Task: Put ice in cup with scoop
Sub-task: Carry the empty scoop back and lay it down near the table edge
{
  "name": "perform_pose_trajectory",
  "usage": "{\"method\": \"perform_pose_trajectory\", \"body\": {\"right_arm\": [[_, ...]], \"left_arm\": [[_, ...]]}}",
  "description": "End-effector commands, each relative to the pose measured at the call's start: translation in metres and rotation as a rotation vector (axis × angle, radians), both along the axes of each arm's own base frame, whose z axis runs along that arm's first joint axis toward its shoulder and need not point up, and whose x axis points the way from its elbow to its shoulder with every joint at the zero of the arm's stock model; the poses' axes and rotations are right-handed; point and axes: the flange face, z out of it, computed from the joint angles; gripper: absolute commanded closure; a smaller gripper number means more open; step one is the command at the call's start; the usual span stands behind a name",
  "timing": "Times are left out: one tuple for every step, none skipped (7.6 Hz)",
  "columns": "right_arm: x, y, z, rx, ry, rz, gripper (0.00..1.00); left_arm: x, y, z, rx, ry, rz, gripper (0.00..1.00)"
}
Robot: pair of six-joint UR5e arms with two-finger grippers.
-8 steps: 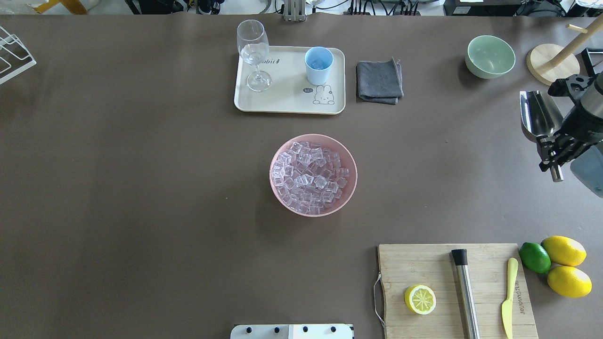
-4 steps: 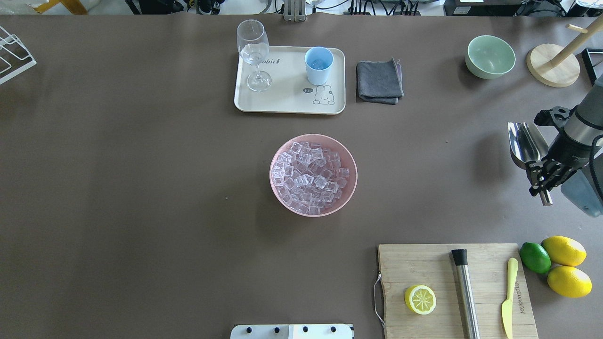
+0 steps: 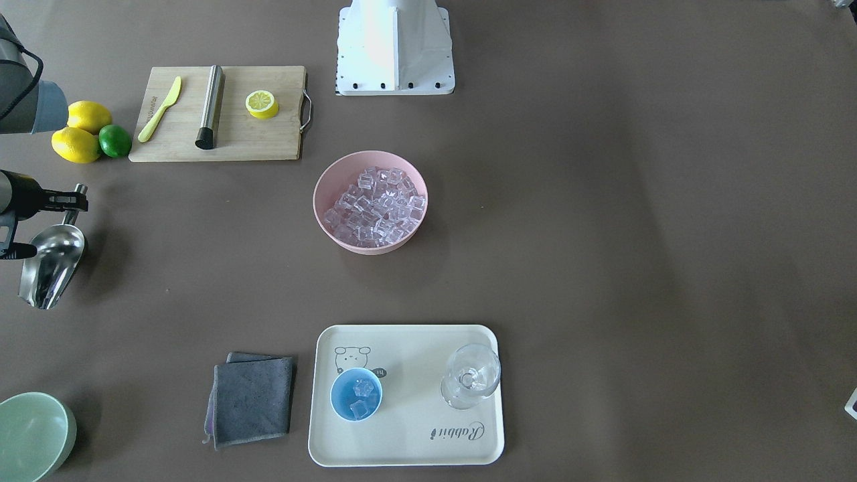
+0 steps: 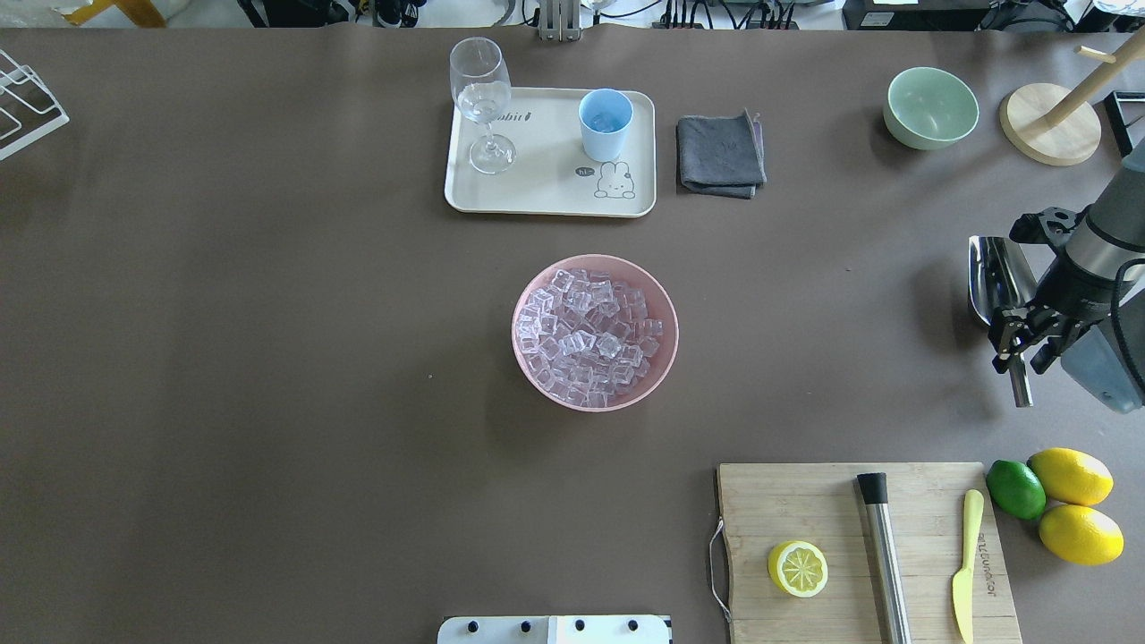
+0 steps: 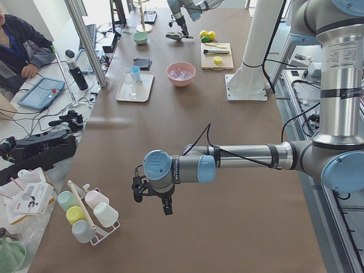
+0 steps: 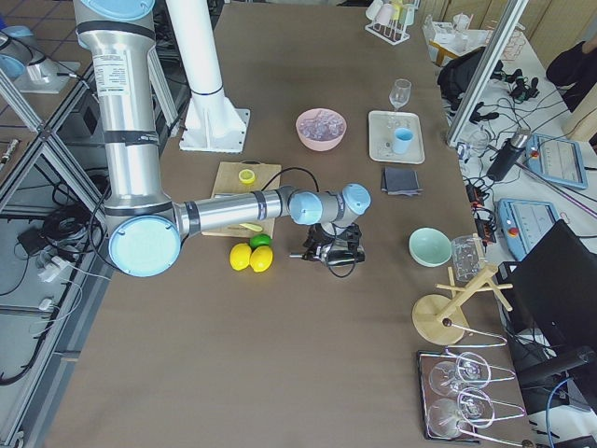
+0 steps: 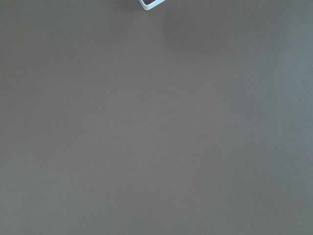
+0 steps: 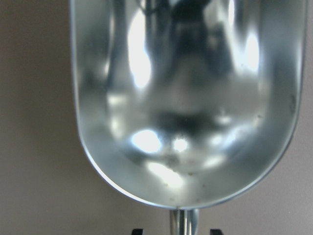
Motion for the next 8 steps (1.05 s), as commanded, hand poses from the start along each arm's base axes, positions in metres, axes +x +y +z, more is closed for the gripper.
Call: {"method": "perform_pose_trajectory", "body": {"right_arm": [[0.000, -0.009, -0.012, 0.020, -0.012, 0.010, 0.00], [0.028, -0.023, -0.021, 0.042, -0.019, 0.068, 0.00], [0.068, -0.037, -0.040, 0.081, -0.028, 0.145, 0.00], [0.119, -0.047, -0.059, 0.118, -0.037, 0.243, 0.00], [0.172, -0.051, -0.083, 0.176, -0.036, 0.332, 0.00], [0.218, -0.045, -0.104, 0.189, -0.030, 0.416, 0.00], [0.249, -0.038, -0.108, 0.194, -0.026, 0.422, 0.00], [0.287, -0.030, -0.095, 0.260, -0.024, 0.347, 0.00]], "left_arm": [[0.001, 0.000, 0.000, 0.000, 0.000, 0.002, 0.02], [0.001, 0.000, 0.000, 0.000, 0.000, 0.004, 0.02], [0.002, 0.000, 0.000, -0.001, 0.000, 0.004, 0.02], [0.002, 0.000, -0.001, 0.002, 0.000, 0.005, 0.02], [0.002, 0.000, 0.000, -0.001, 0.000, 0.004, 0.02], [0.002, 0.000, 0.000, 0.000, 0.000, 0.005, 0.02], [0.002, 0.000, 0.000, 0.000, 0.000, 0.005, 0.02], [0.002, 0.000, 0.000, 0.001, 0.000, 0.006, 0.02]]}}
